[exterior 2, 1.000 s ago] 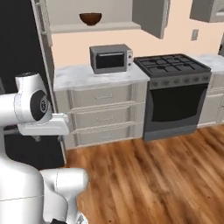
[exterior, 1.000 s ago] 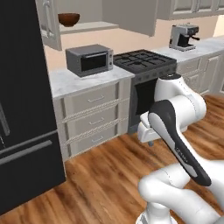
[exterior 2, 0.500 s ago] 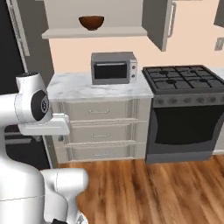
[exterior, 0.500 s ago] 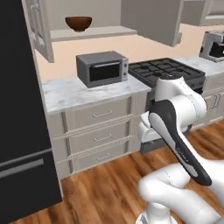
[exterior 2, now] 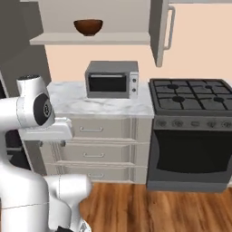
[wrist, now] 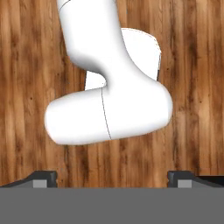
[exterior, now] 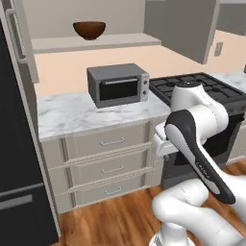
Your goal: Pick up the bowls from the cabinet and place each bowl in front of a stool on the dining counter.
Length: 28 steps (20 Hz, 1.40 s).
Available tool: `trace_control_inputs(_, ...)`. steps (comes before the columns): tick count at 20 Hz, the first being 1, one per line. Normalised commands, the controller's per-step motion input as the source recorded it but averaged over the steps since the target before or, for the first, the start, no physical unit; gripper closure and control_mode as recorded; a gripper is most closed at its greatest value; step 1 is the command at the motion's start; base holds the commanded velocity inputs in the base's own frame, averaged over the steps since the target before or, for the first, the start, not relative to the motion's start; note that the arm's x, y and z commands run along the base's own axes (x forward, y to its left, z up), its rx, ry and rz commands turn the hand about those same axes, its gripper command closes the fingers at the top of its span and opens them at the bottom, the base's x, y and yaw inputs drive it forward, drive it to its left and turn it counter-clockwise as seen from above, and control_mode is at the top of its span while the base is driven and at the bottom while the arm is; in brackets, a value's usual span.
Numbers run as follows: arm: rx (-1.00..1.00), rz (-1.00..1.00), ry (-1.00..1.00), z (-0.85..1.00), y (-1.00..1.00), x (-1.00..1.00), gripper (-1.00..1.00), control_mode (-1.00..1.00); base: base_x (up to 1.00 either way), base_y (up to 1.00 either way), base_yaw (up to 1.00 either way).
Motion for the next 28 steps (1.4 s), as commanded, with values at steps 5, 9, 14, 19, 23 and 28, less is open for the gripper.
trace_control_inputs(5, 0.00, 0.00, 0.00, 0.00, 0.00, 0.00, -1.00, 1.00, 0.70, -0.12, -0.06)
trace_control_inputs(9, 0.00, 0.00, 0.00, 0.00, 0.00, 0.00, -1.00, 1.00, 0.56, 0.01, -0.14)
trace_control_inputs(14, 0.00, 0.00, 0.00, 0.00, 0.00, 0.00, -1.00, 1.00, 0.73, 0.00, -0.04)
trace_control_inputs(19, 0.00, 0.00, 0.00, 0.00, 0.00, 0.00, -1.00, 1.00, 0.84, -0.01, 0.00)
trace_control_inputs(23, 0.00, 0.00, 0.00, 0.00, 0.00, 0.00, -1.00, 1.00, 0.80, 0.00, 0.03)
trace_control_inputs(28, 0.00, 0.00, 0.00, 0.00, 0.00, 0.00, -1.00, 1.00, 0.29, 0.01, 0.00)
